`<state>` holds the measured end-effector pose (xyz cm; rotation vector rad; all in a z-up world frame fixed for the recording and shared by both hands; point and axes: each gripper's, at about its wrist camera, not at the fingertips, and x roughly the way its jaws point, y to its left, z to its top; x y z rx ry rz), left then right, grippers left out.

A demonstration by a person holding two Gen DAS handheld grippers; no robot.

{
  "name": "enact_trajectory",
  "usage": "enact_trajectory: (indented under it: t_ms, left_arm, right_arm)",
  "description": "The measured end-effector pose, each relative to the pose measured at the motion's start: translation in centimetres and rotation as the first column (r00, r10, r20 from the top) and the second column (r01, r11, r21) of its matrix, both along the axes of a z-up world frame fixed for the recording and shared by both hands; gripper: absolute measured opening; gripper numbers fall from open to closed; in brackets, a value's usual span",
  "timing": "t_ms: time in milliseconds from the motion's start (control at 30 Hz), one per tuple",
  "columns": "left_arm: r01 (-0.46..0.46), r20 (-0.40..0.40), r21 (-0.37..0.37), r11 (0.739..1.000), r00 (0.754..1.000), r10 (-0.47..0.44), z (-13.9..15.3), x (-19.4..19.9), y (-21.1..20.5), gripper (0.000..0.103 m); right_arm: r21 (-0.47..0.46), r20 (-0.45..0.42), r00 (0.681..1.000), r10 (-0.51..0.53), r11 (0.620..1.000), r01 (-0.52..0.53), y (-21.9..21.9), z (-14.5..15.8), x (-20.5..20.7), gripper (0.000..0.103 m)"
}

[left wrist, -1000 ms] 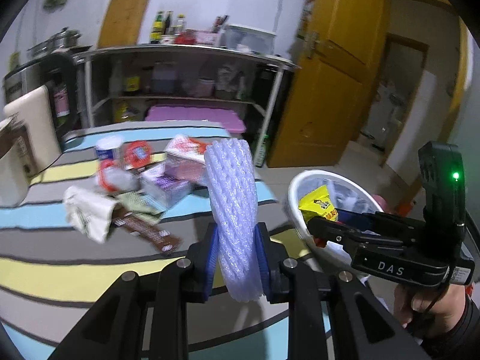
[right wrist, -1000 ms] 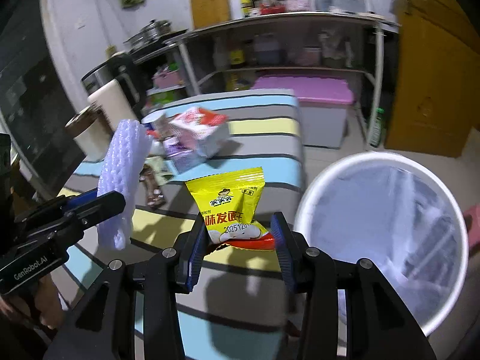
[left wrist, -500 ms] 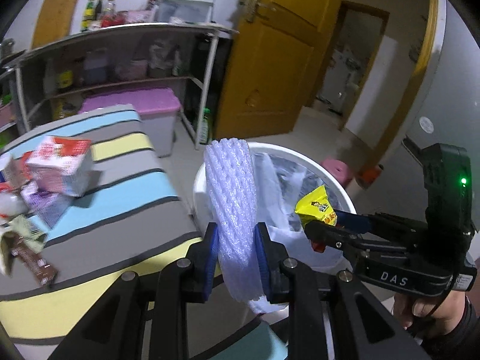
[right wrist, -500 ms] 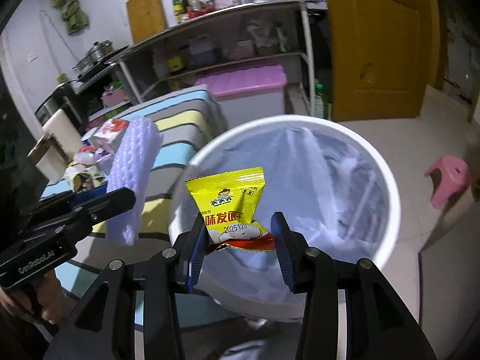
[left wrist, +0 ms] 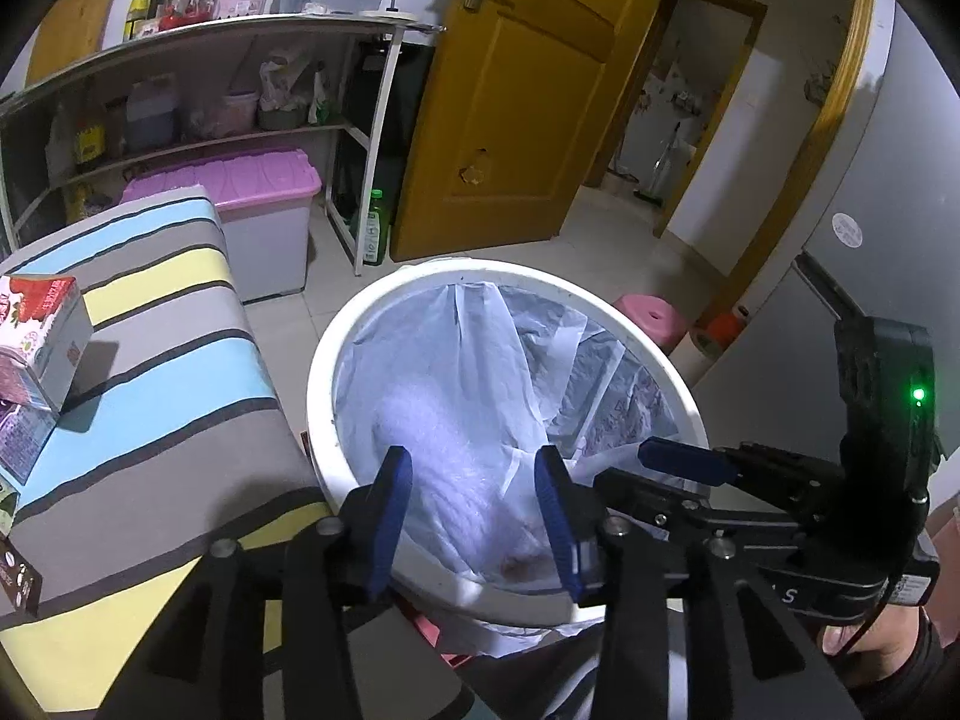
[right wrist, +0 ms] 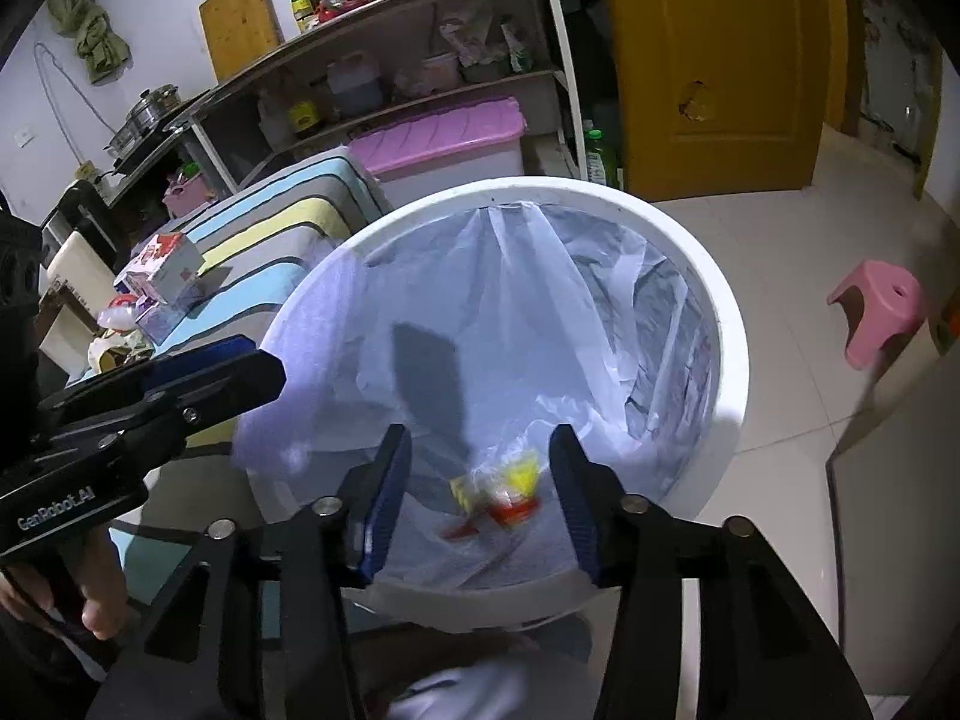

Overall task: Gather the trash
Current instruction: 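Carry both items over the white trash bin and open both tools to drop them, then move both open tools back toward the remaining items on the table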

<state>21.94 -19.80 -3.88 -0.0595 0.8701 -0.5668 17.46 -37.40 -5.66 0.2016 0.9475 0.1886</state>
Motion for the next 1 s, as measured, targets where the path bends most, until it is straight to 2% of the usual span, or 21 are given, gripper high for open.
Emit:
enact_trajectory:
  t_ms: [333, 500, 767, 900, 1000]
  left_arm:
    - [-0.043, 0.06, -0.018, 0.999, 0.997, 0.044, 1.7, -2.1, 2.2, 0.043]
    - [-0.11, 0.091, -0.018, 0.994, 0.99, 0.111, 2.8, -4.0, 4.8, 0.042]
    - [-0.22, 0.12, 0.015, 0.975, 0.969, 0.217, 3.6, -6.6, 9.5, 0.042]
    - [-0.264, 0.141, 0.032, 0.964, 0.956, 0.257, 3.4, -8.2, 11.9, 0.042]
    - [-0.305, 0.147, 0.038, 0.952, 0.944, 0.297, 3.2, -9.1, 13.4, 0.042]
  right_arm:
    - [-0.003, 0.056, 0.998, 0.0, 1.0, 0.0, 0.9, 1.9, -1.3, 0.051]
    - [-0.005, 0.104, 0.995, 0.005, 1.0, -0.005, 2.2, 3.4, -2.4, 0.051]
    - [0.058, 0.131, 0.984, 0.118, 0.99, -0.126, 6.5, 4.5, -3.3, 0.051]
    - [0.049, 0.174, 0.968, 0.179, 0.981, -0.19, 8.9, 4.9, -3.8, 0.051]
    - [0.035, 0.172, 0.961, 0.218, 0.973, -0.227, 10.5, 5.0, -3.9, 0.051]
